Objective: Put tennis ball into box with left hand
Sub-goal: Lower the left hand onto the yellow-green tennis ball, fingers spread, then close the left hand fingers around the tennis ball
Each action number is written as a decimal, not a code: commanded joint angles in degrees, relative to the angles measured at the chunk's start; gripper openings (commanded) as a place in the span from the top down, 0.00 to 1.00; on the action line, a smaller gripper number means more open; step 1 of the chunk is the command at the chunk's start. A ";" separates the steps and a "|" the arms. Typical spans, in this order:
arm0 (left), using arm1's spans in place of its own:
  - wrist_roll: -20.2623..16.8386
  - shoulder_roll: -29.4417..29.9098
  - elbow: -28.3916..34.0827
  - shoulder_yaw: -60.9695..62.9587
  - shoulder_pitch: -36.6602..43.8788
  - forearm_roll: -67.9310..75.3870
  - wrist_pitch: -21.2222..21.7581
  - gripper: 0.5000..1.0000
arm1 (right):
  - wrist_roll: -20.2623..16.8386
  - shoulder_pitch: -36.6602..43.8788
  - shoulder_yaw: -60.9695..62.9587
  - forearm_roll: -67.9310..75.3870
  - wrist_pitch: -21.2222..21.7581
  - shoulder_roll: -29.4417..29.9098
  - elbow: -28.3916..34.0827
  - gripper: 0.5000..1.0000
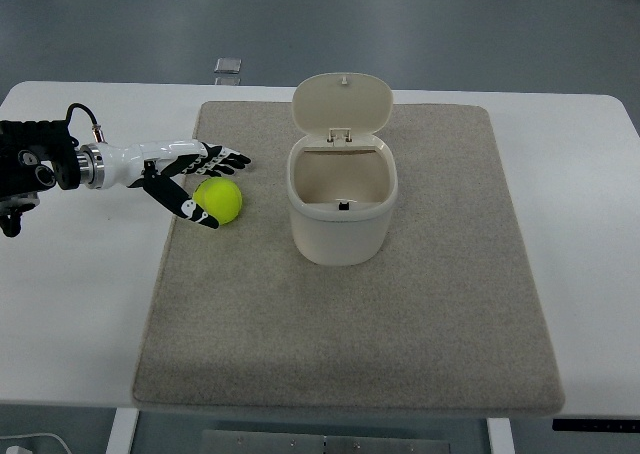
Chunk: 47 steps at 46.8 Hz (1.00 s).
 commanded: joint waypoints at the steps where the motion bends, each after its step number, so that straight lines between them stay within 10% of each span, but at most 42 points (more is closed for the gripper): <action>1: 0.01 -0.10 0.09 0.00 0.34 0.68 0.79 0.06 | 0.00 0.00 0.00 0.00 0.00 0.00 0.01 0.12; 47: 0.01 -1.51 -0.08 -0.09 0.52 3.76 7.30 0.06 | 0.00 0.00 0.00 0.00 0.00 0.00 0.01 0.12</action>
